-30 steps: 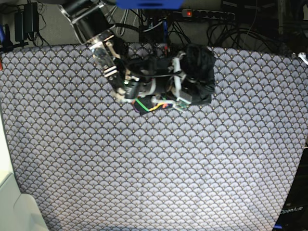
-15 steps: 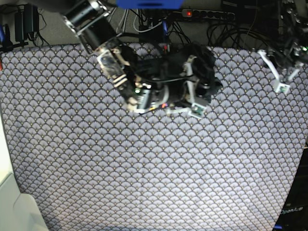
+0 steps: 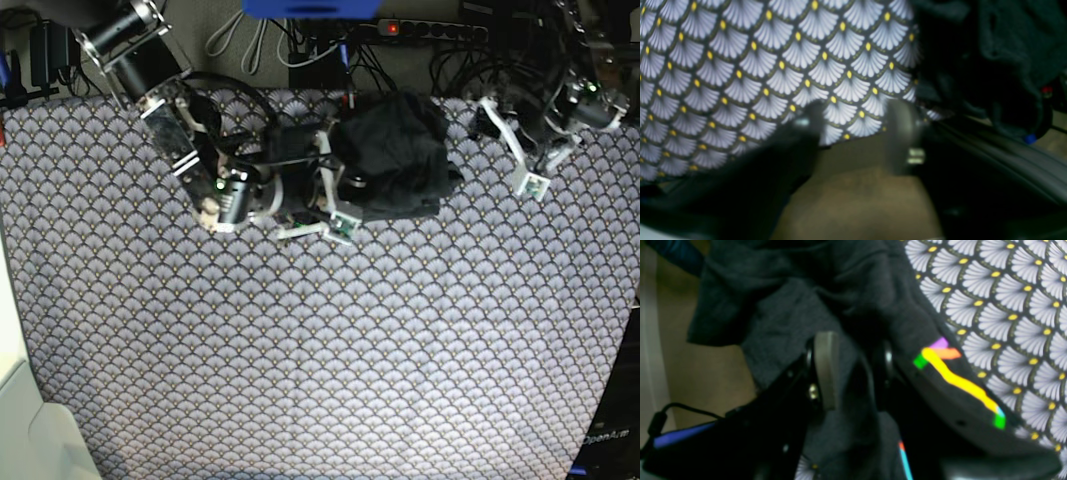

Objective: Fold the T-shirt properly
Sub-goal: 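Press the folded bundle with both grippers and release it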

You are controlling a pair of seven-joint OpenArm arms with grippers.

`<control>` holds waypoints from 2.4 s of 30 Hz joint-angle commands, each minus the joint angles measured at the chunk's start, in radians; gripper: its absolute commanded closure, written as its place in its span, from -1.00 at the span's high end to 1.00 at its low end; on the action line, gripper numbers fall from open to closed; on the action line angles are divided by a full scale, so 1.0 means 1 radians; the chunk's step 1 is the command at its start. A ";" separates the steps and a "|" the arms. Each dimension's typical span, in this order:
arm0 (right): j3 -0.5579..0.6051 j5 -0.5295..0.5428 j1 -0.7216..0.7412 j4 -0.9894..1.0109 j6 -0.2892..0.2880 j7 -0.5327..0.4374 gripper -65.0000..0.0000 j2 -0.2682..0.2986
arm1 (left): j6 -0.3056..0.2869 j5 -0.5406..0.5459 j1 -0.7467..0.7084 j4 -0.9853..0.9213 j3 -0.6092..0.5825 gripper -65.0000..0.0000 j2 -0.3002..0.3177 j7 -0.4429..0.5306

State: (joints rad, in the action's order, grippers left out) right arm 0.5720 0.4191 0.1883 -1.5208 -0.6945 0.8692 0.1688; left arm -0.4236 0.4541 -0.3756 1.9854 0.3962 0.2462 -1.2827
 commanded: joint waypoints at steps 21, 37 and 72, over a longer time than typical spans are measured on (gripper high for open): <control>-0.059 0.010 0.030 -0.013 -0.004 -0.025 -0.50 0.018 | -0.004 0.536 0.080 -0.056 0.297 0.22 -0.058 -0.114; -0.059 0.008 0.023 -0.011 -0.004 -0.021 -0.50 0.044 | -0.001 0.530 0.192 -0.338 0.097 0.21 -0.124 -0.012; -0.060 0.010 0.023 -0.011 -0.004 -0.021 -0.50 0.079 | -0.001 0.219 0.292 -0.527 0.099 0.21 -0.207 -0.004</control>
State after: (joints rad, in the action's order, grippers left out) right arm 0.5171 0.4156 0.1928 -1.5173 -0.6941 0.8688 0.2493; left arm -0.4316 0.7082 -0.0834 1.4597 0.4957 0.0364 -1.2564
